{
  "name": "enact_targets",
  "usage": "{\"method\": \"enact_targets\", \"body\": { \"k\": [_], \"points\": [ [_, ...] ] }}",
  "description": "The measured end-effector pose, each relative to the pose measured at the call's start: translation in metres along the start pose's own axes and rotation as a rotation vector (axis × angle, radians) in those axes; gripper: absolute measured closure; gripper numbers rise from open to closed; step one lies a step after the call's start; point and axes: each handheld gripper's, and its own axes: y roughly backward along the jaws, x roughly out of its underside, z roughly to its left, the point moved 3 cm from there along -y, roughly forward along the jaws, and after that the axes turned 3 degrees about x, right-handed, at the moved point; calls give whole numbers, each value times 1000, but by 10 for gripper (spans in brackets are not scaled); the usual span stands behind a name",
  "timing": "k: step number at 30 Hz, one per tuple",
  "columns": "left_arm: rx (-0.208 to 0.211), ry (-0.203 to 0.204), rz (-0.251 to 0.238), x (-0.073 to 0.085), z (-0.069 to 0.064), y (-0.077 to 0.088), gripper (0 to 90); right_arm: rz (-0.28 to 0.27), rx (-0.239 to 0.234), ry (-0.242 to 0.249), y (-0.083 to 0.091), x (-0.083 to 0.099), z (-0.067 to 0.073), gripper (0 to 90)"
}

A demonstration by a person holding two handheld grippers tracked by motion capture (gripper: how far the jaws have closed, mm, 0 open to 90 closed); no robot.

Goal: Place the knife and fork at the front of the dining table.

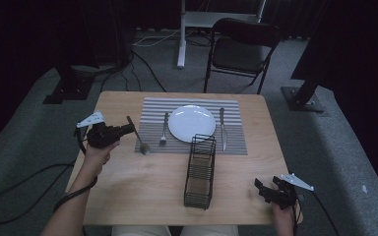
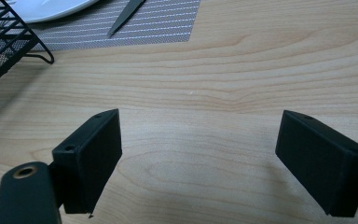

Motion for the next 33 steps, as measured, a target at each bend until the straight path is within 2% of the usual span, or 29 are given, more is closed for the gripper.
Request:
{"method": "enact_targets", "body": {
  "k": [7,15,23,27,28,31,33],
  "points": [
    [-73,-12,77,8,17,-23,881,-1,2,1,1,0,1,138],
    [-74,-34,95,5,24,-41,880,-4,-4,-4,1,1,0,138],
    [-79,-37,141,-6,34,-55,878,7,-3,-4,1,1,1,138],
    [-92,-38,143,-11,38,-64,877,7,-11,-8,0,1,0,138],
    [-81,-32,142,-11,39,-65,878,6,-12,-11,1,1,0,138],
    [-92,-14,126,-10,41,-67,877,4,-14,-13,1,1,0,138],
    [-130,-32,158,-6,42,-70,860,4,-15,-12,1,1,0,138]
  ]
}}
